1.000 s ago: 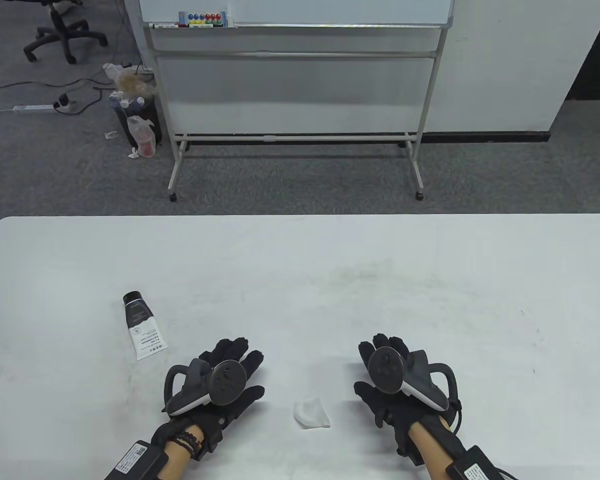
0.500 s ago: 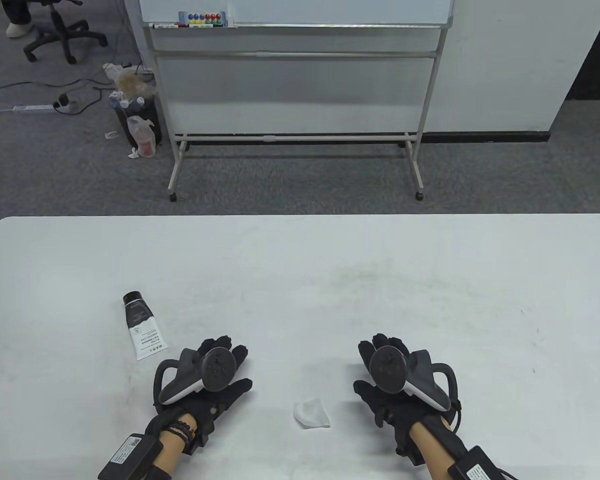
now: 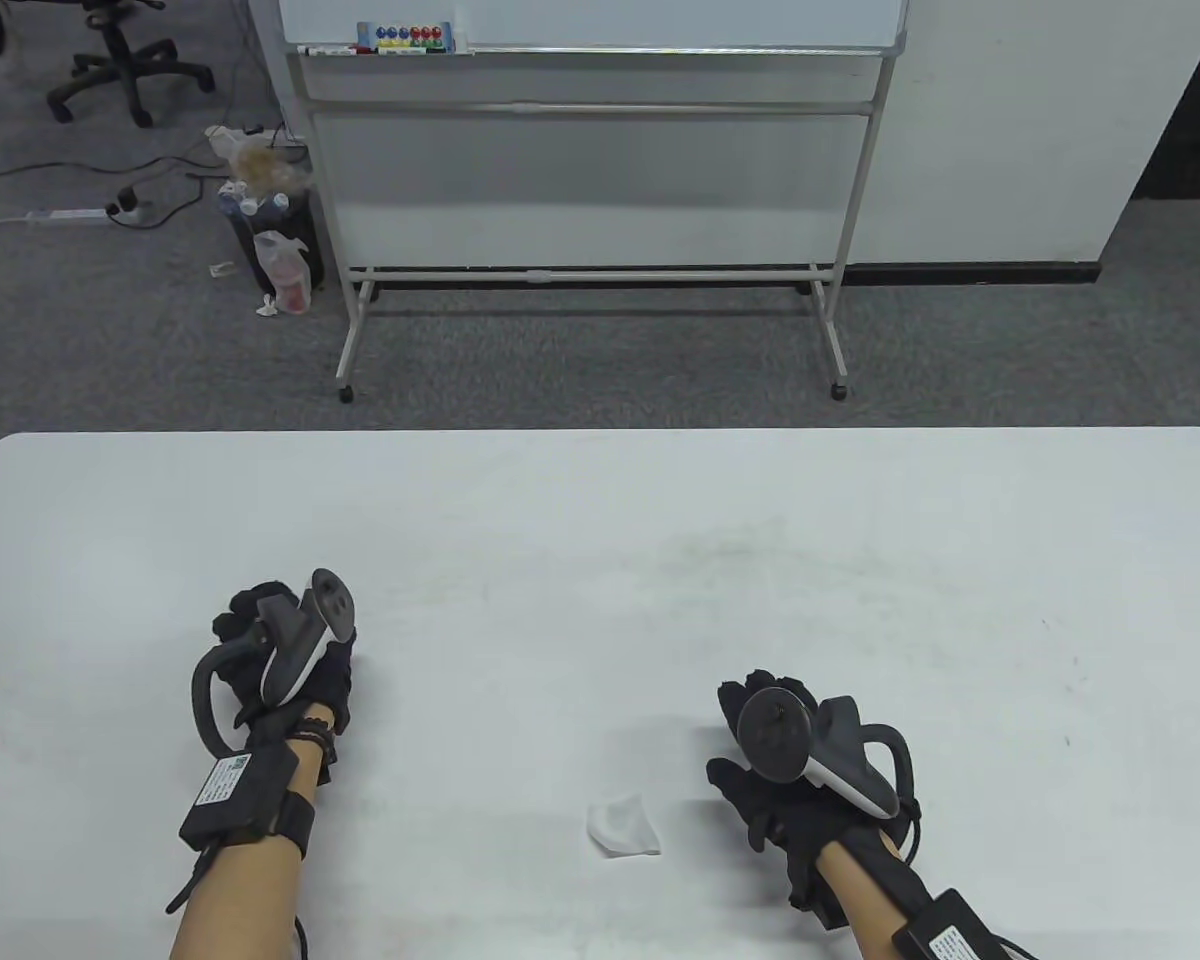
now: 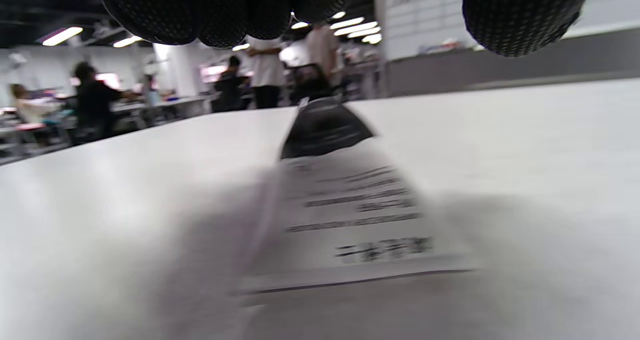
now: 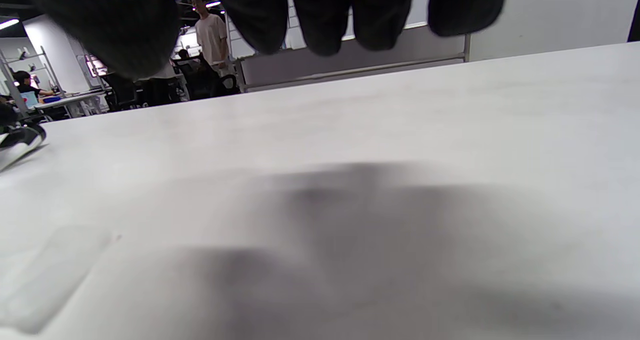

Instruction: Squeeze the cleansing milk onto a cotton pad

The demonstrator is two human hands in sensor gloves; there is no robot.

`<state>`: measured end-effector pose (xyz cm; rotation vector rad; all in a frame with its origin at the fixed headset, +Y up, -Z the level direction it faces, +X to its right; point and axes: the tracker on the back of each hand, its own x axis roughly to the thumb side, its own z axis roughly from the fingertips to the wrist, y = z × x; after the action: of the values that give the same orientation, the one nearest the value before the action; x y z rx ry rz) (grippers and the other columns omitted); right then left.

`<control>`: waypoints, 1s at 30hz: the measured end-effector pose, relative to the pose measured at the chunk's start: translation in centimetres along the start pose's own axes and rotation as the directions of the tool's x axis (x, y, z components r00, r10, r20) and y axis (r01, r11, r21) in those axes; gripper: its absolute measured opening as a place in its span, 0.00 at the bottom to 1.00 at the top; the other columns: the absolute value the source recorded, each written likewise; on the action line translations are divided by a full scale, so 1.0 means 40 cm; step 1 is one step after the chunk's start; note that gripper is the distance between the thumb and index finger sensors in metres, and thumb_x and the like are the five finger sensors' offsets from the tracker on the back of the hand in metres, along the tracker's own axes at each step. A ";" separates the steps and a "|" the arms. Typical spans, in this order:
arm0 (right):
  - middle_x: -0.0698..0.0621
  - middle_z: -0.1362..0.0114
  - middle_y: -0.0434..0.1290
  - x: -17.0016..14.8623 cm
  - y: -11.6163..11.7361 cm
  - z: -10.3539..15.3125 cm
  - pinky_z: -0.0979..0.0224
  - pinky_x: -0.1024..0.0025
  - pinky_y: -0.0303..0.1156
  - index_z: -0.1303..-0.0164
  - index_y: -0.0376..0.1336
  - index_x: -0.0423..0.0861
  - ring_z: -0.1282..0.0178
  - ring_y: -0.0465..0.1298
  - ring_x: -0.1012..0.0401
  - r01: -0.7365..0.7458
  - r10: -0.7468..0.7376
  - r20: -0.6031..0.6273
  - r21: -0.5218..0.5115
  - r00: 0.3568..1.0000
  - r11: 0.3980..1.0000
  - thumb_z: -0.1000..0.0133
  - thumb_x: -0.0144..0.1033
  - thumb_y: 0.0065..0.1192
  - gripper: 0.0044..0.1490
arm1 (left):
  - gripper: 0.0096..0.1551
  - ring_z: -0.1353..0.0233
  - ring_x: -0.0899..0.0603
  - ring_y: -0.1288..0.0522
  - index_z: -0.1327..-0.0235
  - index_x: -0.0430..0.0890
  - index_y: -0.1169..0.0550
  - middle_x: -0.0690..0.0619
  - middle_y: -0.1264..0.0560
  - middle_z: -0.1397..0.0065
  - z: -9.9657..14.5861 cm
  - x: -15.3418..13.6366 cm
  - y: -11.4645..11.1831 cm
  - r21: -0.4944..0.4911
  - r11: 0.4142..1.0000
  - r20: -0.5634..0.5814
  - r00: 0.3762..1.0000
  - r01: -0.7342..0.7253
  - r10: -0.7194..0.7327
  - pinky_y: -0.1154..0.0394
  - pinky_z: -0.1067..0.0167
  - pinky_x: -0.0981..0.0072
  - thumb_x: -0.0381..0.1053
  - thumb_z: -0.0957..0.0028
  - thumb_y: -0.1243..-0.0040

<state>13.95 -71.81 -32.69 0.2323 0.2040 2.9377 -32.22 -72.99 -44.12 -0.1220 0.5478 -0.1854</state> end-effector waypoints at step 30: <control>0.45 0.13 0.56 0.029 0.003 0.009 0.21 0.38 0.57 0.17 0.51 0.51 0.12 0.58 0.44 -0.036 0.037 0.036 -0.028 0.999 0.999 0.51 0.61 0.59 0.52 | 0.27 0.60 0.48 0.16 0.53 0.44 0.18 0.49 0.16 0.58 -0.010 0.003 -0.013 -0.201 0.947 -0.044 0.968 -0.250 0.246 0.16 0.62 0.59 0.62 0.55 0.32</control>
<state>12.87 -71.64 -32.15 0.2882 0.1553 2.9672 -32.40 -73.55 -44.44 -0.2508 0.5946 0.1171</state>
